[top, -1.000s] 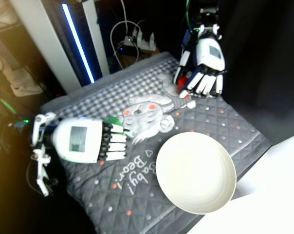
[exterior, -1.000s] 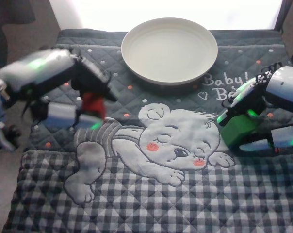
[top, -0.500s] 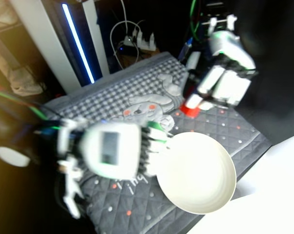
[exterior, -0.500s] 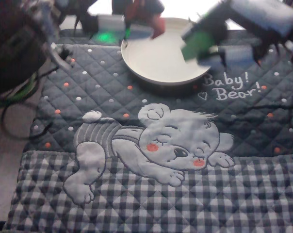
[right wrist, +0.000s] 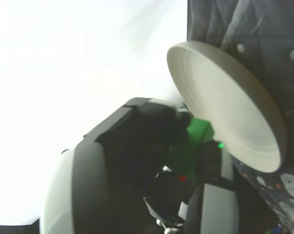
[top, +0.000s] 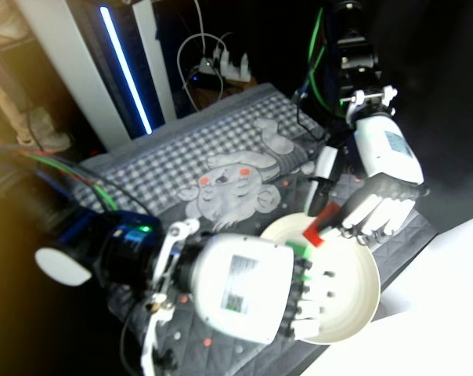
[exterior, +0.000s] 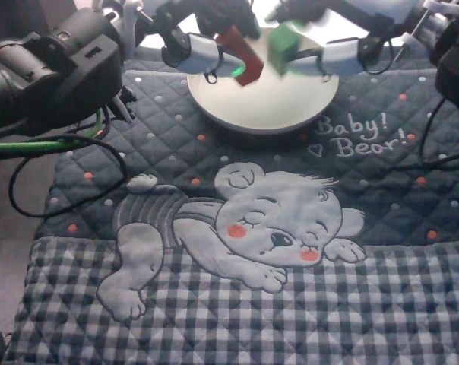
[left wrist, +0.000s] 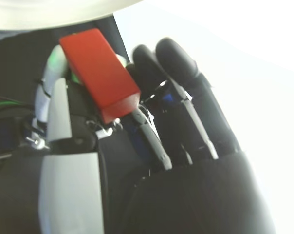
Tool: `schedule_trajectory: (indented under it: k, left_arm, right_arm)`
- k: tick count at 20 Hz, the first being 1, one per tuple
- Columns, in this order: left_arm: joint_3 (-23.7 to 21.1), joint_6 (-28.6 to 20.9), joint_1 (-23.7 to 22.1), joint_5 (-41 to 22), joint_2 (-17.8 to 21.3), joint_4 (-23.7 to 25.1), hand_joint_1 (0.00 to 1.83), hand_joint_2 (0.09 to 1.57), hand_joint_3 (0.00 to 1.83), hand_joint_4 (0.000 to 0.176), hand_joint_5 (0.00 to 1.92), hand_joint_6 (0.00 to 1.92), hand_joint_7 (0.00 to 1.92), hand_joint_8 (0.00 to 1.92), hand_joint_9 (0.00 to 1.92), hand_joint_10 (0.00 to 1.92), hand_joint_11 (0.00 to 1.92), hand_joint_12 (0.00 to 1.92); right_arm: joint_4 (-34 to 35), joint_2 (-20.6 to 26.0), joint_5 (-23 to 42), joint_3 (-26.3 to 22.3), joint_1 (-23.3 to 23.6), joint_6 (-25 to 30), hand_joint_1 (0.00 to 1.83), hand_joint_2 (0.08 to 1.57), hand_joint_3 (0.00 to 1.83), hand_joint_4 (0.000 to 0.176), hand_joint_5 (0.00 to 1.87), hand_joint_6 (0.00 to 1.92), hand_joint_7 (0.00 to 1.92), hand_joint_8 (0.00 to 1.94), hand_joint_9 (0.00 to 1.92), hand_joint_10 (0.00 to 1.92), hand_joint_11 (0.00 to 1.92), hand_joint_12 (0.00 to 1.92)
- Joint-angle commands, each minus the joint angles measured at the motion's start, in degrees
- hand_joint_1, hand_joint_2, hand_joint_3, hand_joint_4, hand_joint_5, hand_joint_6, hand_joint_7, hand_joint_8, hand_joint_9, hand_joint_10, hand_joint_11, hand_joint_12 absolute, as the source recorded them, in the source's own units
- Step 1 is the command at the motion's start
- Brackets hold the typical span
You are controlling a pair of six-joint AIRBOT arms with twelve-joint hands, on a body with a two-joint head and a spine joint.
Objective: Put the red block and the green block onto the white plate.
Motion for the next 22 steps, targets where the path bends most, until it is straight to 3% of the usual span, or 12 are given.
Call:
schedule_trajectory:
  k: [1,4,6,7,8,9,12,13,18,19,20,22]
  left_arm:
    - [-0.5,0.6,-1.0,-8.1,1.2,-0.6,0.99,0.89,0.0,0.0,0.65,0.0,0.71,0.01,0.77,0.0,0.3,1.28]
    - [-7.2,1.4,0.5,-11.6,6.6,-0.6,0.95,0.87,0.0,0.038,0.55,0.0,0.62,0.0,0.67,0.0,0.19,1.32]
    - [-12.4,1.4,2.8,-15.9,10.8,-0.5,0.97,0.87,0.0,0.044,0.53,0.0,0.59,0.0,0.66,0.0,0.2,1.24]
    - [-15.5,1.4,4.1,-18.3,13.4,-0.2,0.97,0.87,0.0,0.031,0.52,0.0,0.59,0.0,0.68,0.01,0.23,1.2]
    - [-19.5,1.4,6.7,-22.0,16.9,-0.2,0.96,0.87,0.0,0.023,0.52,0.0,0.57,0.0,0.66,0.0,0.22,1.23]
    - [-22.1,1.3,8.8,-24.7,19.2,-0.6,0.99,0.87,0.0,0.0,0.5,0.0,0.53,0.0,0.62,0.0,0.14,1.33]
    - [-29.8,1.3,18.3,-34.0,26.4,-3.2,0.98,0.9,0.0,0.0,0.44,0.0,0.46,0.0,0.53,0.0,0.04,1.24]
    - [-32.8,1.3,22.7,-38.3,29.0,-4.7,0.93,0.86,0.0,0.0,0.41,0.0,0.44,0.0,0.5,0.0,0.09,1.16]
    - [-41.8,1.2,40.2,-55.0,33.9,-12.2,0.8,0.89,0.01,0.02,0.33,0.0,0.33,0.0,0.35,0.0,0.0,1.07]
    - [-42.5,0.7,42.9,-57.8,33.9,-13.9,0.8,0.86,0.0,0.036,0.26,0.0,0.24,0.0,0.21,0.0,0.0,0.9]
    - [-42.8,-0.2,45.0,-60.3,33.9,-15.3,0.8,0.86,0.0,0.036,0.26,0.0,0.24,0.0,0.21,0.0,0.0,0.9]
    - [-43.5,-0.9,46.8,-63.6,33.7,-17.0,0.72,0.9,0.01,0.061,0.15,0.0,0.18,0.0,0.24,0.02,0.0,0.96]
  right_arm:
    - [1.6,1.2,9.0,-1.0,0.9,0.2,0.73,0.93,0.0,0.077,0.2,0.0,0.21,0.0,0.21,0.01,0.0,0.64]
    - [1.5,7.3,13.2,-9.1,0.9,-2.8,0.67,0.9,0.0,0.088,0.12,0.0,0.14,0.0,0.15,0.0,0.0,0.58]
    - [1.4,11.4,16.3,-13.5,0.7,-2.8,0.73,0.92,0.0,0.043,0.18,0.01,0.17,0.0,0.13,0.01,0.0,0.45]
    - [1.2,13.6,17.9,-16.1,-0.7,-2.9,0.81,0.95,0.0,0.0,0.26,0.02,0.25,0.01,0.22,0.03,0.0,0.7]
    - [1.8,16.2,20.9,-19.2,-3.6,-2.9,0.81,0.94,0.0,0.0,0.31,0.02,0.37,0.01,0.37,0.05,0.0,1.1]
    - [2.7,18.0,23.5,-21.1,-6.0,-2.9,0.78,0.83,0.0,0.063,0.29,0.0,0.37,0.0,0.38,0.03,0.0,1.11]
    - [7.4,23.9,33.1,-27.9,-17.7,-2.9,0.77,0.87,0.0,0.073,0.16,0.0,0.26,0.0,0.23,0.01,0.0,0.79]
    - [9.1,25.6,36.5,-30.3,-22.0,-2.9,0.83,0.83,0.0,0.136,0.19,0.0,0.27,0.0,0.16,0.02,0.0,0.15]
    - [17.5,27.5,47.4,-37.0,-38.3,-2.9,0.74,0.82,0.0,0.11,0.12,0.0,0.23,0.0,0.18,0.0,0.0,0.16]
    - [19.0,27.8,48.5,-37.8,-40.4,-2.9,0.81,0.88,0.01,0.039,0.16,0.01,0.18,0.0,0.16,0.0,0.0,0.44]
    - [20.4,28.1,49.5,-38.4,-42.4,-2.9,0.81,0.88,0.01,0.039,0.16,0.01,0.18,0.0,0.16,0.0,0.0,0.44]
    - [23.4,28.6,53.0,-39.6,-45.6,-2.9,0.71,0.83,0.0,0.113,0.16,0.0,0.22,0.0,0.19,0.0,0.0,0.31]
